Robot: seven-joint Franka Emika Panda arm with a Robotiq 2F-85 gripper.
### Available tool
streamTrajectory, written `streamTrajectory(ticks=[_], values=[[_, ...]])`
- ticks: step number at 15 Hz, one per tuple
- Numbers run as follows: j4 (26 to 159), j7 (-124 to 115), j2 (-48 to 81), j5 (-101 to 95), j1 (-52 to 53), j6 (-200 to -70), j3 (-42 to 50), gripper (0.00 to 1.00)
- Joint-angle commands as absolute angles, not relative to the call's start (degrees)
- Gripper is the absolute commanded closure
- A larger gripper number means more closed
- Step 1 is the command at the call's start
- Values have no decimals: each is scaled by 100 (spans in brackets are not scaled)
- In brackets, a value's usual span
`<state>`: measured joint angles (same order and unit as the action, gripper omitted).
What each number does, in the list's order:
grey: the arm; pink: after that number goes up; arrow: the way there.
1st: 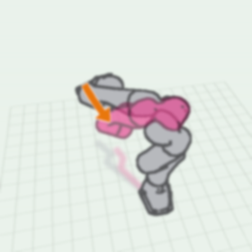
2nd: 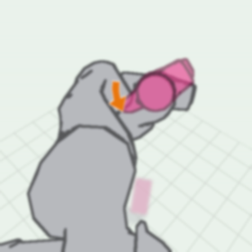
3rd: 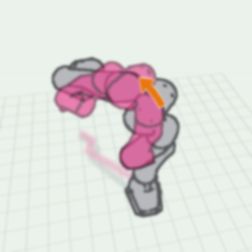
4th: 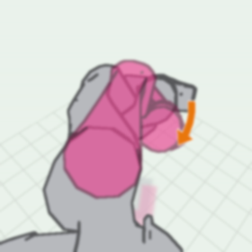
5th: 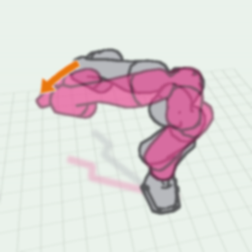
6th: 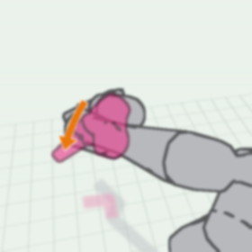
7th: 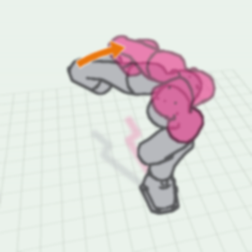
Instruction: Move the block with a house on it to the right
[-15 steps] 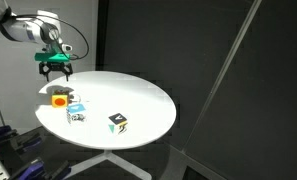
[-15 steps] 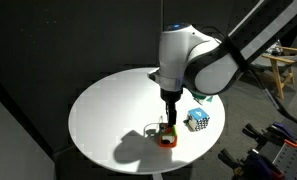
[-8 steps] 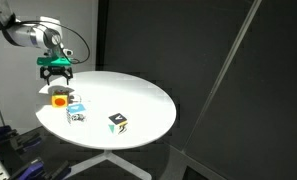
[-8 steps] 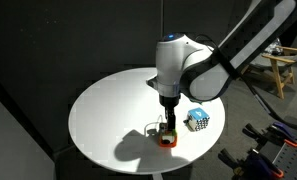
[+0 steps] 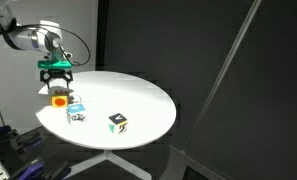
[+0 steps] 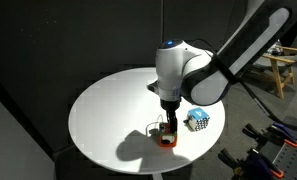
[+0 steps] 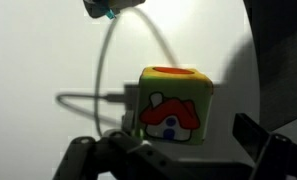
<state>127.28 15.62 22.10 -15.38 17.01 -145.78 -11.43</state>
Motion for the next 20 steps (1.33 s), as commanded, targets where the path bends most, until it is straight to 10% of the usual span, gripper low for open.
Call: streamTrajectory(ticks=[1, 20], values=[[12720, 1536, 2213, -1578, 1626, -14561, -1217, 0], [12576, 1486, 2567, -1684, 1625, -14615, -1105, 0]])
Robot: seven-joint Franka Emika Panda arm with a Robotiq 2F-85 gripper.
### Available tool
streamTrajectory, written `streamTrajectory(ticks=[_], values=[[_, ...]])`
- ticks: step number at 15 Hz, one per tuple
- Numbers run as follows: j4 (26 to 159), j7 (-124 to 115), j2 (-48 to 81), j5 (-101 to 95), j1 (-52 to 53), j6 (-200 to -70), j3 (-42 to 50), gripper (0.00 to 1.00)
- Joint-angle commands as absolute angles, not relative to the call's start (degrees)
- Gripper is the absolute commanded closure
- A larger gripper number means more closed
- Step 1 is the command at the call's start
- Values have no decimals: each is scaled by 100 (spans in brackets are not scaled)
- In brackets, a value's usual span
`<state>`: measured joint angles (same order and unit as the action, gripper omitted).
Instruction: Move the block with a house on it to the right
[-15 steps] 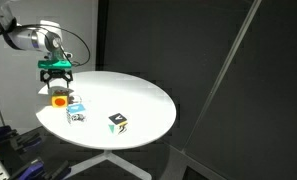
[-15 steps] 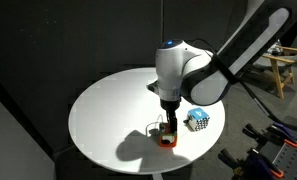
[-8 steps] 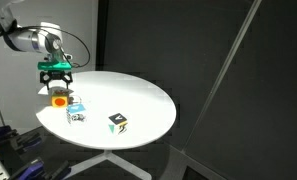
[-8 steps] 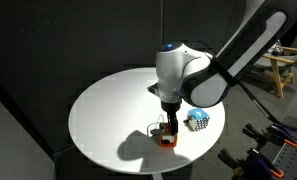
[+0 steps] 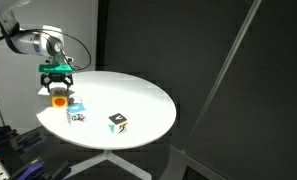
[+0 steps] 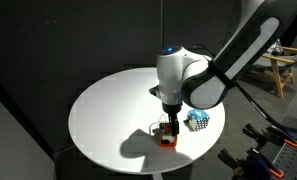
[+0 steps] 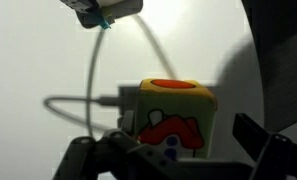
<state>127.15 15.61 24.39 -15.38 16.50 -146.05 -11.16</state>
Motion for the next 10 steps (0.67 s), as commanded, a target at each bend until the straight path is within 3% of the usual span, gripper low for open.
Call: streamTrajectory(ticks=[1, 10], values=[[12554, 1480, 2604, -1690, 1633, -14607, -1099, 0], [12362, 1448, 2907, -1786, 1684, -14596, -1049, 0]])
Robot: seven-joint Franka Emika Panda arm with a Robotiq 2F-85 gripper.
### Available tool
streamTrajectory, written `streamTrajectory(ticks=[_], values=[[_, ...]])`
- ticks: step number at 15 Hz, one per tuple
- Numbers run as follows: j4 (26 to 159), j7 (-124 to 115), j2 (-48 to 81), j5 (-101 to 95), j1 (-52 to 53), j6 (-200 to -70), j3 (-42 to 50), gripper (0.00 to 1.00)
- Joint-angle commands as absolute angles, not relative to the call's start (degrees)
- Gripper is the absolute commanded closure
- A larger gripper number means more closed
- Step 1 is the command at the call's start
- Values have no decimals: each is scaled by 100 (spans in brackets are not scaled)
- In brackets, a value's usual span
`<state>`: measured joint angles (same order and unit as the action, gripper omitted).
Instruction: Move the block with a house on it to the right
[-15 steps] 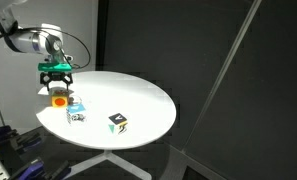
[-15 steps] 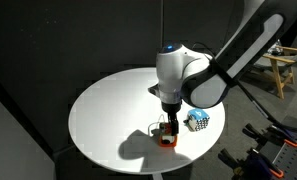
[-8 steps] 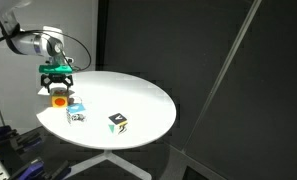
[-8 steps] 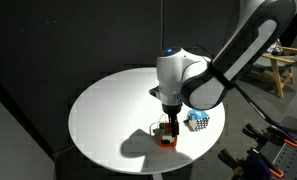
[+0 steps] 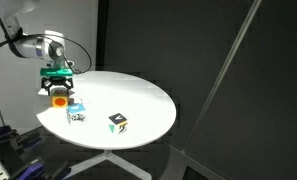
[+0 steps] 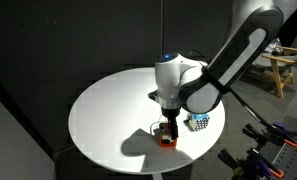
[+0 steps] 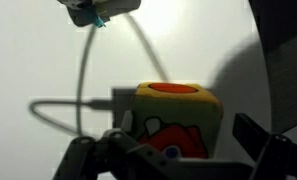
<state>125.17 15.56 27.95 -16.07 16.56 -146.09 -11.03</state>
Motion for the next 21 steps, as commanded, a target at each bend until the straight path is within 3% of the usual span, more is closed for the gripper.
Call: streamTrajectory(ticks=[1, 2, 5, 11, 15, 21], values=[[12346, 1447, 2923, -1796, 1685, -14597, -1041, 0], [12332, 1463, 2935, -1799, 1678, -14585, -1042, 18], [12318, 1458, 2926, -1815, 1683, -14578, -1026, 43], [12415, 1510, 2723, -1759, 1665, -14467, -1087, 81], [12489, 1563, 2580, -1689, 1624, -14350, -1144, 90], [12650, 1604, 2090, -1584, 1544, -14050, -1239, 91]])
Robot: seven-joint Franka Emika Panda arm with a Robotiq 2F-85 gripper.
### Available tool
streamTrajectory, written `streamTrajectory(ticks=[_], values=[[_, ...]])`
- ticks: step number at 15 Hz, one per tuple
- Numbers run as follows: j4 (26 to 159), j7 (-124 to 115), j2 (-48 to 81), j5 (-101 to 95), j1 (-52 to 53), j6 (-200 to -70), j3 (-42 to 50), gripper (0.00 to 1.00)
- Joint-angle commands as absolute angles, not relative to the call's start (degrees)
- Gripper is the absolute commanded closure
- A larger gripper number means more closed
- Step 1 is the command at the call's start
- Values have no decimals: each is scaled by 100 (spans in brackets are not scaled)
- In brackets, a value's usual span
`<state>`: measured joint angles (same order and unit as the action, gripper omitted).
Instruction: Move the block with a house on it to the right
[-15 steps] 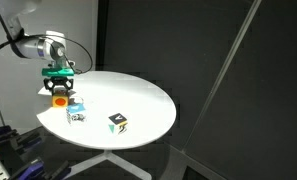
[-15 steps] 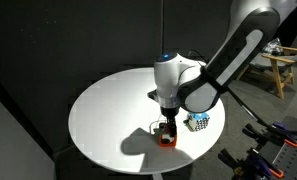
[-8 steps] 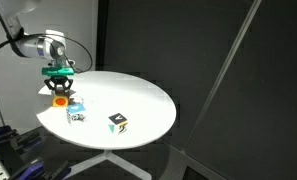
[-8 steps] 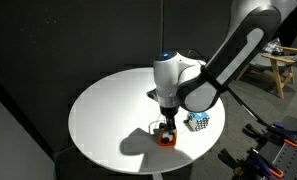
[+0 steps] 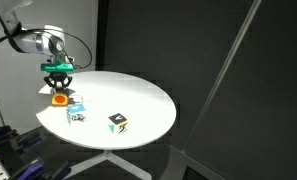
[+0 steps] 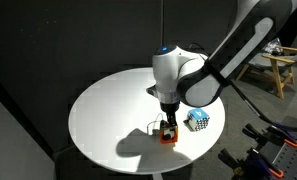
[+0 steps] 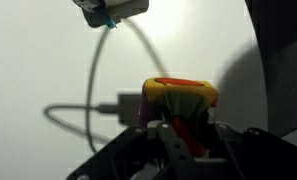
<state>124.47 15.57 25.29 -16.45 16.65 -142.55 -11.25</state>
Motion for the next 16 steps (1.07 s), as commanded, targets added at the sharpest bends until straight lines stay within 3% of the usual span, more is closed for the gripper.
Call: streamTrajectory(ticks=[1, 16], values=[[12675, 1630, 1986, -1538, 1511, -13999, -1267, 91], [12818, 560, 1169, -543, 900, -13532, -866, 92]])
